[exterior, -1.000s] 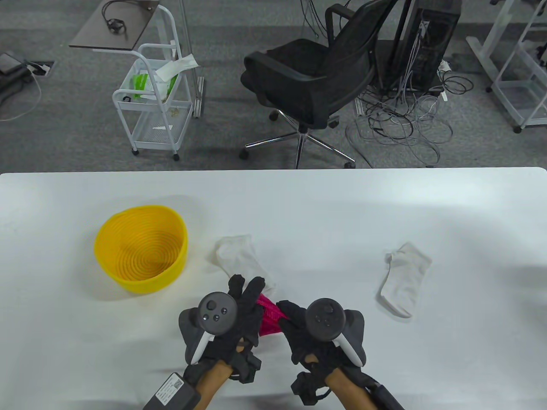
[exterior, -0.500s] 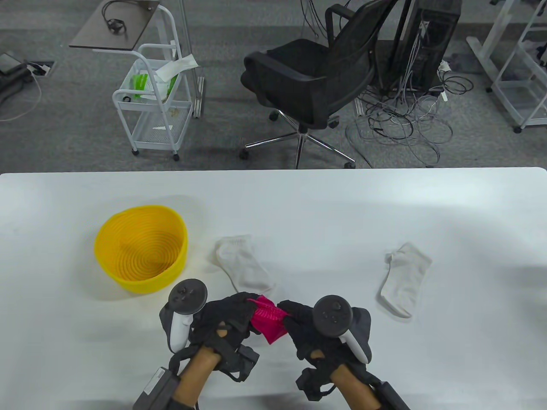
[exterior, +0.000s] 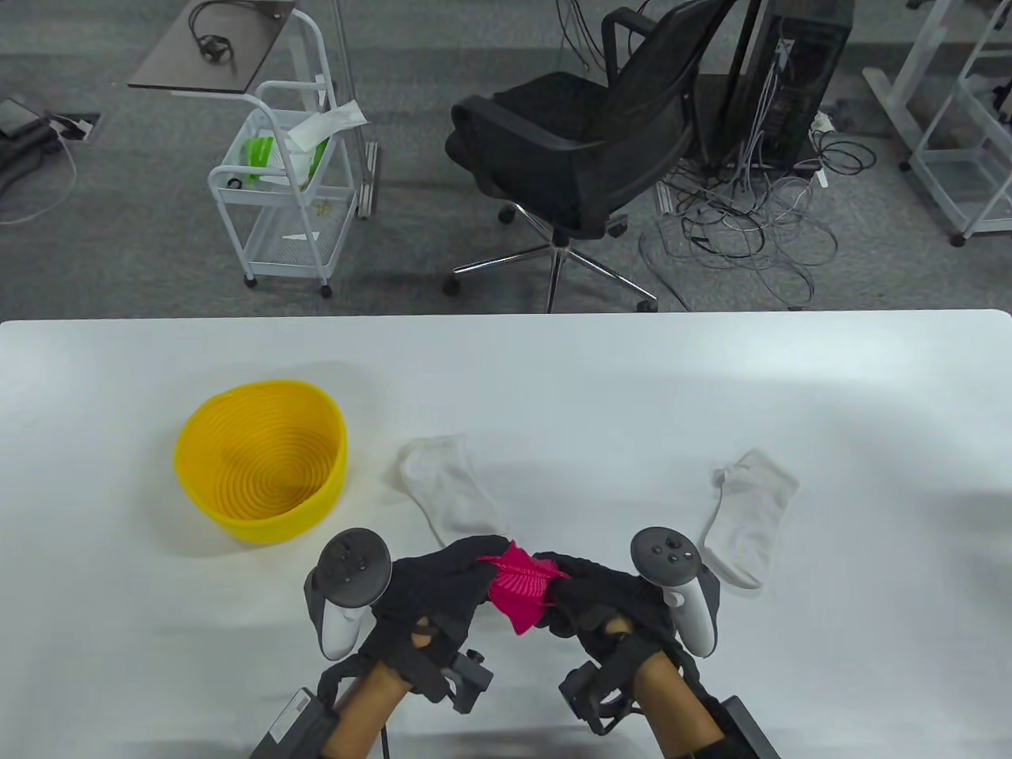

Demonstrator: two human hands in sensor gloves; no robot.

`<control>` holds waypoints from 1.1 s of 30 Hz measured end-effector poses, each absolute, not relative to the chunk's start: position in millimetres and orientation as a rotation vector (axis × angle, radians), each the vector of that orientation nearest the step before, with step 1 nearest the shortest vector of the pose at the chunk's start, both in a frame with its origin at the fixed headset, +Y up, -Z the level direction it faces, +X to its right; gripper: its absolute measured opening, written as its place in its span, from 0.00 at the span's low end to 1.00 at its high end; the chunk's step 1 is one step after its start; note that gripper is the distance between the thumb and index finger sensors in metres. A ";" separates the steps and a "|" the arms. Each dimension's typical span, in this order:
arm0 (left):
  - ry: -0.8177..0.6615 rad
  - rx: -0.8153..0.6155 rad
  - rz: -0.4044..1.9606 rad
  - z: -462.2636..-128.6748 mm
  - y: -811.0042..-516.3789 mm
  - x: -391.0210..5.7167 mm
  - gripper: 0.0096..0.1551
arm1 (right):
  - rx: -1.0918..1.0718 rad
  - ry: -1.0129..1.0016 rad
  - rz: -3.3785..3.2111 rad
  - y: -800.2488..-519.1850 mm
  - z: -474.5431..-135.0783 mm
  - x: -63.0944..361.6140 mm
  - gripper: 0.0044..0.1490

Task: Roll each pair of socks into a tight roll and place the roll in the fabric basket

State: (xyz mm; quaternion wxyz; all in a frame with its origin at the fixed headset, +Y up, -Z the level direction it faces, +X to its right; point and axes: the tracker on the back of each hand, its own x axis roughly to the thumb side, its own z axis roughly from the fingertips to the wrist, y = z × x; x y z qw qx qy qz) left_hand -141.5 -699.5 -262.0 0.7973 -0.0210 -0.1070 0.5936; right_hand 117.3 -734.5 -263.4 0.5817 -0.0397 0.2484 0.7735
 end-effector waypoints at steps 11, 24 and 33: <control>-0.043 -0.218 1.370 -275.2 -728.5 -158.7 0.24 | 0.228 0.447 1.767 -717.6 -261.8 111.2 0.25; -0.110 -0.423 1.702 -284.1 -732.7 -167.3 0.22 | 0.475 0.711 1.781 -720.5 -258.6 92.1 0.20; -0.325 -0.613 1.531 -283.1 -729.6 -149.2 0.22 | 0.409 0.794 1.887 -741.8 -265.2 98.8 0.18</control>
